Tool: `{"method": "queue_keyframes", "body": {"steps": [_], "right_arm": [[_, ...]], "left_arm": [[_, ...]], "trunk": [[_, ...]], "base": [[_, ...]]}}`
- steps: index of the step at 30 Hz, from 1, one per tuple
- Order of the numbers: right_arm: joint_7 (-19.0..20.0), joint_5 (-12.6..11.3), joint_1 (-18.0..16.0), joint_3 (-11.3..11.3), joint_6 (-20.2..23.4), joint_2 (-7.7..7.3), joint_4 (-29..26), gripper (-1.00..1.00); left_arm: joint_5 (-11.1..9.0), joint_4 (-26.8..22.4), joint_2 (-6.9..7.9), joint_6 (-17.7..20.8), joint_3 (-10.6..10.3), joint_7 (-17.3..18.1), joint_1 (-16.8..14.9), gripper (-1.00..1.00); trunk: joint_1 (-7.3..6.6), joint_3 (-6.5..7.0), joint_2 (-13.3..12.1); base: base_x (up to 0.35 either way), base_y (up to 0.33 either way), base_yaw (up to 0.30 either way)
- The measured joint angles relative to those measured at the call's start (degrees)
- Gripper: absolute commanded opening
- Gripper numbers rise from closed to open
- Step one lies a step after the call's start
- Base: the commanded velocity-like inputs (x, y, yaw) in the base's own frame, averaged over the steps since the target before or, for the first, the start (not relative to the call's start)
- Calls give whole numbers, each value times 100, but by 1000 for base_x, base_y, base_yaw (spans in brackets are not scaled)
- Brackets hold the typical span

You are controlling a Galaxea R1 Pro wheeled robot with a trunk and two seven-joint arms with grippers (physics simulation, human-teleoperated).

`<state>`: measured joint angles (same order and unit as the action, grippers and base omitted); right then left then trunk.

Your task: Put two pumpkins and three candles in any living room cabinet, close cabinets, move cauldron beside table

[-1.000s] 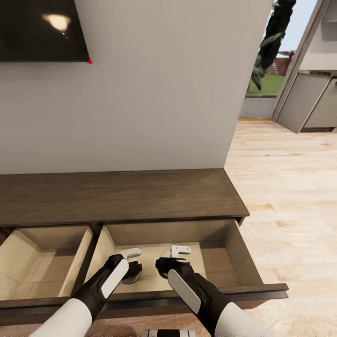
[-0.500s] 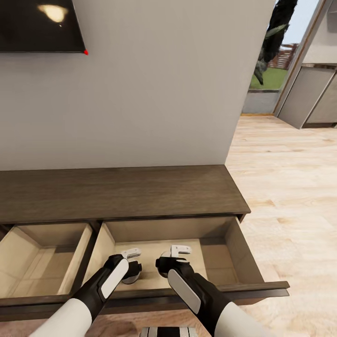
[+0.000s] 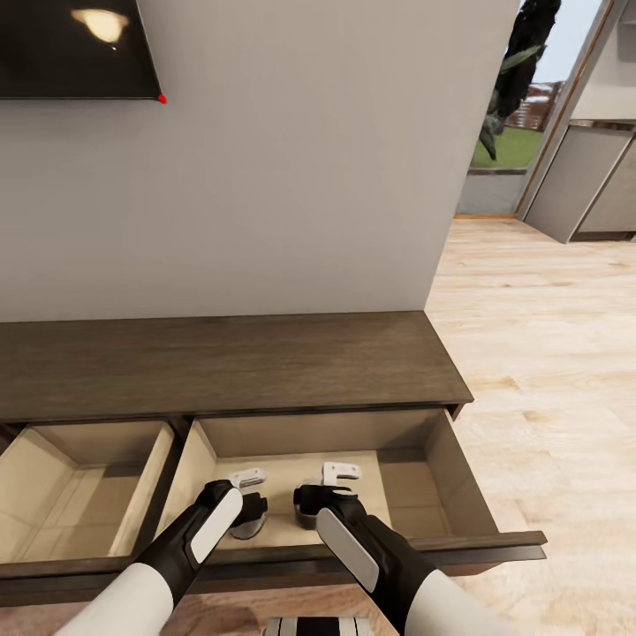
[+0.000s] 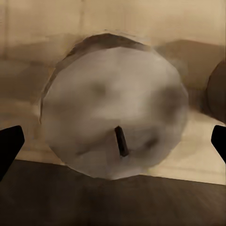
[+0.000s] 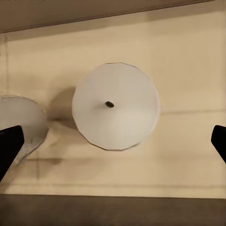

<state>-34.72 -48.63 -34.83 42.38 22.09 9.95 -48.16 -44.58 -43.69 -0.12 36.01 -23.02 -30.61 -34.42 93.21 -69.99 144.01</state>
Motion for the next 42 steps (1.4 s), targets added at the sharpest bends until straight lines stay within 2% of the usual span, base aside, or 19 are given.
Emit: {"method": "queue_keyframes", "body": {"steps": [7,18,23,27,29,32,34,36,42], "right_arm": [[0,0,1,0,0,-2,-1,100],[-10,-9,-1,0,63,-5,-5,100],[-45,-21,-1,-3,85,-8,-2,100],[-62,-49,0,-11,94,-9,-2,100],[-68,-59,0,-15,100,-9,-4,100],[-77,-82,-1,-29,214,-13,-18,100],[-81,-82,-1,-43,333,-17,-39,100],[-84,-82,-1,-54,437,-21,-58,100],[-85,-93,-1,-67,508,-42,-79,100]], "left_arm": [[0,0,1,1,8,-1,0,100],[-4,-68,11,25,16,19,0,100],[-63,-230,76,90,39,9,0,100],[-75,-296,89,244,237,7,0,100],[-76,-392,91,524,450,7,0,100],[-69,-578,93,933,883,7,0,100],[-69,-618,95,1031,1012,7,0,100],[-72,-642,99,1094,1092,7,0,100],[-84,-665,99,1178,1146,7,0,100]], "trunk": [[0,0,0],[-29,243,-14],[-42,354,-21],[-52,443,-26],[-57,487,-29],[-65,554,-33],[-70,598,-36],[-75,642,-39],[-91,775,-47]], "base": [[0,0,0],[0,0,0],[0,0,0],[0,0,0],[0,0,0],[0,0,0],[0,0,0],[0,0,0],[-1,0,0]]}}
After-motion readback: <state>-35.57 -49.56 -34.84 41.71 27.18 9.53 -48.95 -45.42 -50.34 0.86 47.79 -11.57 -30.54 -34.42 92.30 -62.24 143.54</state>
